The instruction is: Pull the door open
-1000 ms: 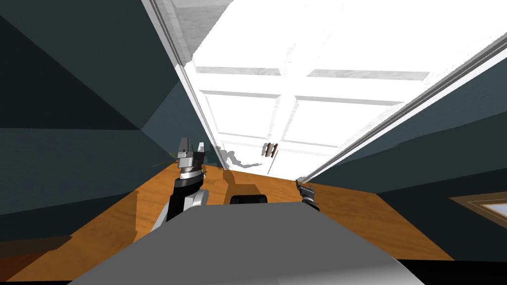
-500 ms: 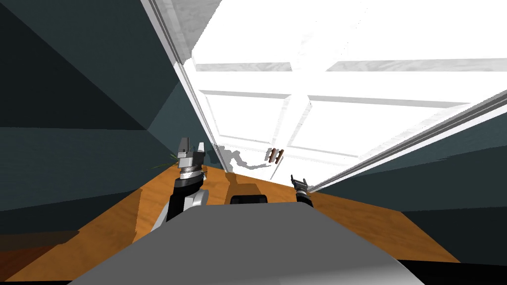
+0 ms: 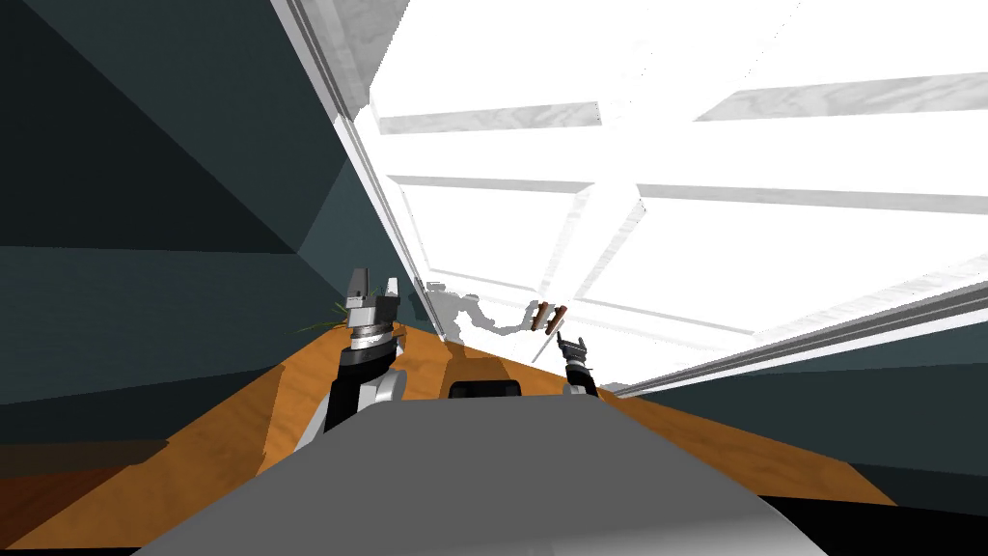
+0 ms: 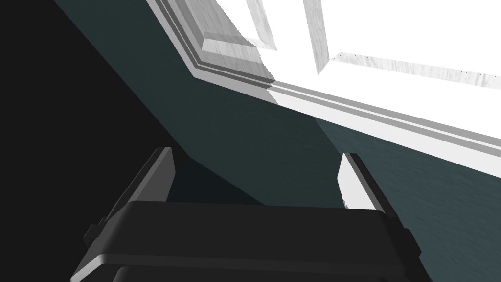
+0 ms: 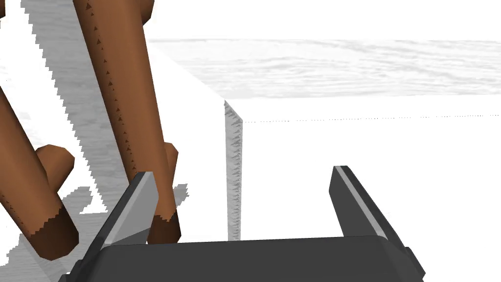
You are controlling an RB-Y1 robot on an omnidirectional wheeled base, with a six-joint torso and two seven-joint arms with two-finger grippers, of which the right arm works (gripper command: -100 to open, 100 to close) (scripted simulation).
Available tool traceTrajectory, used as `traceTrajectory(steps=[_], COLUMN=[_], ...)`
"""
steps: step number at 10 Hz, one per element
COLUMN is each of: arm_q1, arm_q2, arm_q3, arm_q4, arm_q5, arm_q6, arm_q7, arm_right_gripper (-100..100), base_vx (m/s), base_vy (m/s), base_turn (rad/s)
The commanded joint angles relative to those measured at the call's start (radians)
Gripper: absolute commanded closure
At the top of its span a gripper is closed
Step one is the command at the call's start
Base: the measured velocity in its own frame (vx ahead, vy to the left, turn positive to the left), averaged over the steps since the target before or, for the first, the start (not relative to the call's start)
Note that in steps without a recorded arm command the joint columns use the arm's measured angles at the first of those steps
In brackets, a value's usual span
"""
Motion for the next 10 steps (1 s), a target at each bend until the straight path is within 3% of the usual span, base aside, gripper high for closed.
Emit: traceTrajectory(steps=[1,2,3,4,9,10], arm_q1=[-0.010,-0.023,-0.015,-0.015,-0.015,0.008], arm_q2=[0.007,0.014,0.007,0.007,0.007,0.005], arm_q3=[0.008,0.015,0.008,0.008,0.008,0.006], arm_q4=[-0.030,-0.037,-0.043,-0.043,-0.043,-0.032], arm_q5=[0.004,0.008,0.003,0.003,0.003,0.001], arm_q6=[0.007,0.007,0.018,0.018,0.018,0.022], arm_q7=[0.003,0.002,0.008,0.008,0.008,0.008], arm_right_gripper=[-100,-100,-100,100,100,100], base_vx=[0.202,0.214,0.098,-0.013,-0.017,-0.099], base_vy=[0.002,-0.008,-0.001,0.002,0.007,0.040], base_turn=[0.112,0.118,0.030,-0.019,0.008,-0.008])
